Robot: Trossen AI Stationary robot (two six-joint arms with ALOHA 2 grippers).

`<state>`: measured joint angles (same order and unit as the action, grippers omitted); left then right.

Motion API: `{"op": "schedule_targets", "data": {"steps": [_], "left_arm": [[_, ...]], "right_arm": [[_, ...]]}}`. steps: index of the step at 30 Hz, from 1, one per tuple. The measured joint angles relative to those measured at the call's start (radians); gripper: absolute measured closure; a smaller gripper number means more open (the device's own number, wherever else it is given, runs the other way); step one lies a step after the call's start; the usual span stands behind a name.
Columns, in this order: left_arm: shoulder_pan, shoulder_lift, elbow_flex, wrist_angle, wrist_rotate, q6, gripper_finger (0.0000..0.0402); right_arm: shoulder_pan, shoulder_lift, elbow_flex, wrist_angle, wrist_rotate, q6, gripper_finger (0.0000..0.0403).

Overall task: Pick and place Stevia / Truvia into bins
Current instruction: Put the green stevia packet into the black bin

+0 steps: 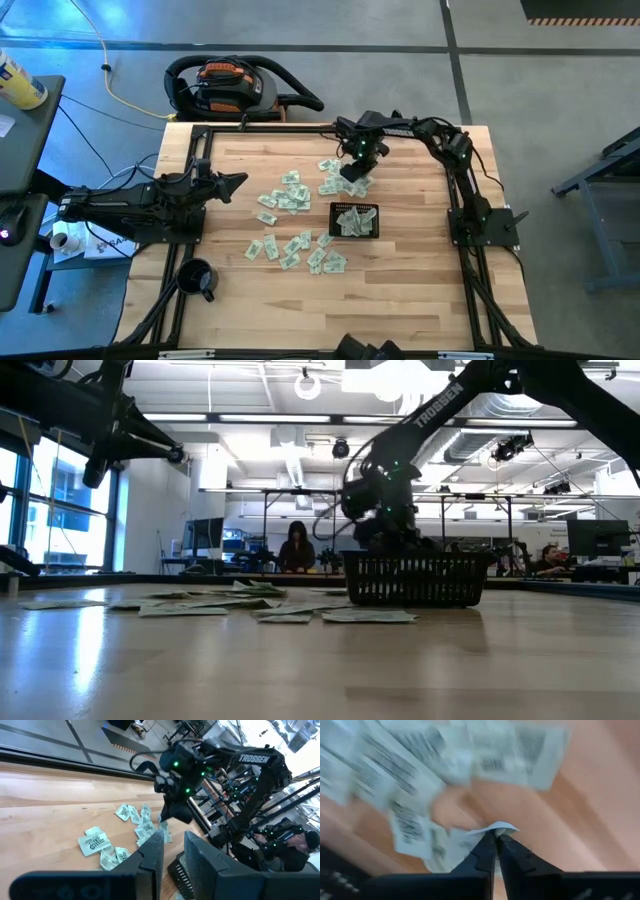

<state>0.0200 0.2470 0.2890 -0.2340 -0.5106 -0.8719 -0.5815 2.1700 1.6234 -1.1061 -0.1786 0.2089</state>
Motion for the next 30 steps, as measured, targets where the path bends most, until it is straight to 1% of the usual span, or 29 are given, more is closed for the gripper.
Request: {"op": "schedule_targets", "data": {"steps": [4,8,11,13,15,16,18,20,23,25,27,28,30], "left_arm": [[0.0,0.0,0.0,0.0,0.0,0.0,0.0291],[0.0,0.0,0.0,0.0,0.0,-0.005,0.0291],[0.0,0.0,0.0,0.0,0.0,-0.013,0.0291],[0.0,0.0,0.0,0.0,0.0,-0.014,0.0291],[0.0,0.0,0.0,0.0,0.0,-0.013,0.0291],[0.0,0.0,0.0,0.0,0.0,-0.008,0.0291],[0.0,0.0,0.0,0.0,0.003,0.003,0.0291],[0.0,0.0,0.0,-0.001,0.003,0.004,0.0291],[0.0,0.0,0.0,-0.001,0.004,0.006,0.0291],[0.0,0.0,0.0,-0.004,0.004,0.007,0.0291],[0.0,0.0,0.0,-0.004,0.005,0.007,0.0291],[0.0,0.0,0.0,-0.004,0.008,0.007,0.0291],[0.0,0.0,0.0,-0.004,0.011,0.007,0.0291]], "right_arm": [[0.028,0.0,0.123,-0.08,0.013,-0.009,0.0399],[0.081,0.0,0.293,-0.281,0.035,-0.105,0.0396],[0.132,0.0,0.378,-0.427,0.001,-0.161,0.04],[0.166,-0.002,0.391,-0.464,-0.075,-0.166,0.0398],[0.2,-0.004,0.382,-0.461,-0.175,-0.141,0.0394],[0.218,-0.004,0.375,-0.455,-0.202,-0.128,0.0392],[0.261,-0.007,0.333,-0.41,-0.211,-0.112,0.0389],[0.298,-0.008,0.275,-0.373,-0.19,-0.089,0.0382],[0.336,-0.004,0.184,-0.321,-0.169,-0.042,0.0357],[0.348,-0.004,0.145,-0.298,-0.167,-0.003,0.0328],[0.358,-0.004,0.134,-0.291,-0.146,0.006,0.0291],[0.362,-0.004,0.138,-0.291,-0.123,0.006,0.027],[0.372,-0.009,0.164,-0.298,-0.03,-0.015,0.0228]]}}
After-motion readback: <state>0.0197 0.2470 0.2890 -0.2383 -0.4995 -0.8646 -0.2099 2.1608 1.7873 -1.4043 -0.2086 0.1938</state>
